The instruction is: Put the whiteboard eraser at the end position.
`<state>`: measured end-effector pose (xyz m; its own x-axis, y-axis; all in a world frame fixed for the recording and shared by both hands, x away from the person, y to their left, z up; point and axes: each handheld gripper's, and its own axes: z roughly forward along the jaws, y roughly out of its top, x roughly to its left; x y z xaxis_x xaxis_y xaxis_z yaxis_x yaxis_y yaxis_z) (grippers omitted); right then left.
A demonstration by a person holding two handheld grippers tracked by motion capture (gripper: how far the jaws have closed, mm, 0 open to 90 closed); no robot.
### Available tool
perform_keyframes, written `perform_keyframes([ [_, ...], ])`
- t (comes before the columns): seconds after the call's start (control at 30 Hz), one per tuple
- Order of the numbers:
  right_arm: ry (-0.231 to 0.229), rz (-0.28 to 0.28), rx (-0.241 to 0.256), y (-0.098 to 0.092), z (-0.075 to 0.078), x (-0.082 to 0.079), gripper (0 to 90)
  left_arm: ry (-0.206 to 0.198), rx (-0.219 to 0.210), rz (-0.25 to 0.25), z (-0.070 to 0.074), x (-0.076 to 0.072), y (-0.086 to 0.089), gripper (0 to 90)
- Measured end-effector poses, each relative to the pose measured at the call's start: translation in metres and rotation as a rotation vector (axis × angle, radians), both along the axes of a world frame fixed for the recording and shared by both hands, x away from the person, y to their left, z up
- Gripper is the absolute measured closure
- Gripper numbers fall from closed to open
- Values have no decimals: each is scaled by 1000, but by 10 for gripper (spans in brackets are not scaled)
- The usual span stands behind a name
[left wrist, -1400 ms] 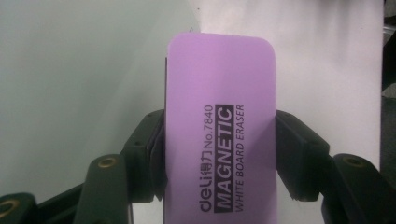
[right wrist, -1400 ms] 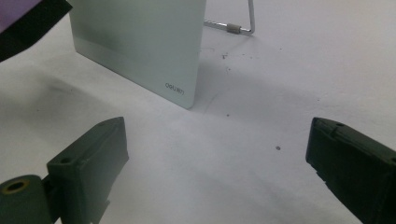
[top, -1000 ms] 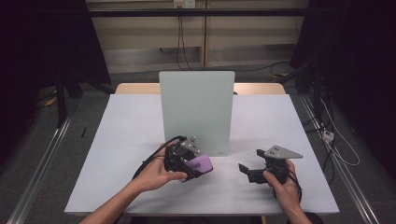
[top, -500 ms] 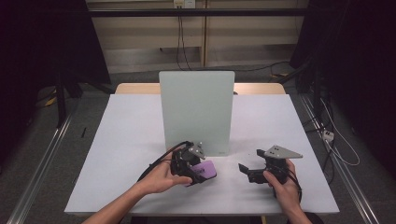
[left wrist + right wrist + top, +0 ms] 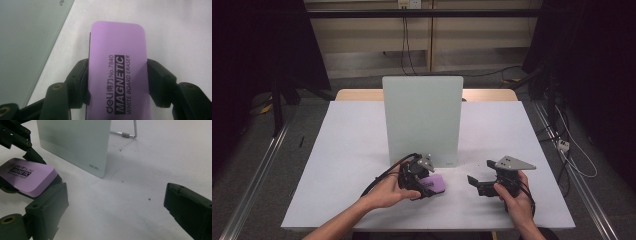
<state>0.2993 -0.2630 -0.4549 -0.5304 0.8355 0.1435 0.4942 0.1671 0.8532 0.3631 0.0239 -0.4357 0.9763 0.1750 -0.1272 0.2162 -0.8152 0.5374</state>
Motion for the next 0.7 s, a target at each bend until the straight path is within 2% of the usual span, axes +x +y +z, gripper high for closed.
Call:
perform_keyframes([
  [0.07, 0, -1, -1, 0, 0, 0, 58, 9, -3, 5, -1, 0, 0, 405],
  [0.4, 1, 1, -2, 1, 0, 0, 58, 7, -9, 18, -3, 0, 0, 398],
  [0.5, -1, 4, -7, 0, 0, 1, 58, -13, -15, 16, -4, -1, 0, 394],
  [0.57, -2, 4, -8, 0, 0, 1, 58, -13, -8, 17, -6, -1, -1, 369],
  [0.7, -1, 2, -4, 0, 0, 0, 58, -12, -27, 21, -6, -2, -2, 269],
])
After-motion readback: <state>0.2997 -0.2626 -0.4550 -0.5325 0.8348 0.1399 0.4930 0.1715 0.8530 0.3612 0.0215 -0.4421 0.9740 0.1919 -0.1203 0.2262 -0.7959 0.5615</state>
